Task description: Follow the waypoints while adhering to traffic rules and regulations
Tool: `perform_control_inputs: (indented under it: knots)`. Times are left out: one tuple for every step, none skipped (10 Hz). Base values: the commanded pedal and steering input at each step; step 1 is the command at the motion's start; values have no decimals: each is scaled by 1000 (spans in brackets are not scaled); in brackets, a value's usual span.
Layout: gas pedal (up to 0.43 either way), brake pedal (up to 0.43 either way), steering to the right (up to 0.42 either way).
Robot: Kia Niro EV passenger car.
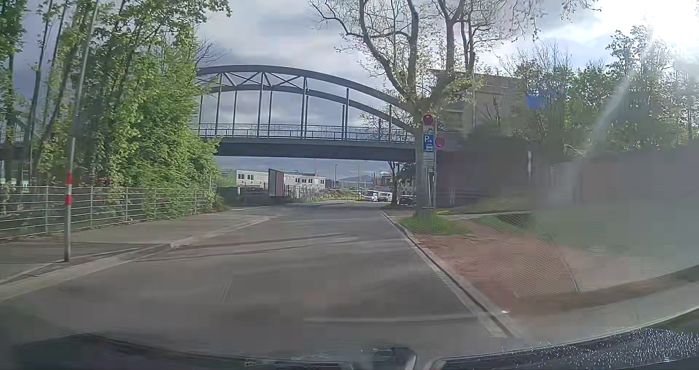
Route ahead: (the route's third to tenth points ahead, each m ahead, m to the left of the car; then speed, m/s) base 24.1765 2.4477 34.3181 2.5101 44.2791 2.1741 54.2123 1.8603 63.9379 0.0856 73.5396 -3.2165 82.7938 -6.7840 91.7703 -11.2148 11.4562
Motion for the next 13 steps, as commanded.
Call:
perform_control_inputs:
  knots:
    - [0, 0, 1]
    - [0, 0, 1]
    - [0, 0, 1]
    - [0, 0, 1]
    - [0, 0, 1]
    - [0, 0, 1]
    - [0, 0, 1]
    - [0, 0, 1]
    - [0, 0, 1]
    - [0, 0, 1]
    - [0, 0, 1]
    - [0, 0, 0]
    - [0, 0, -1]
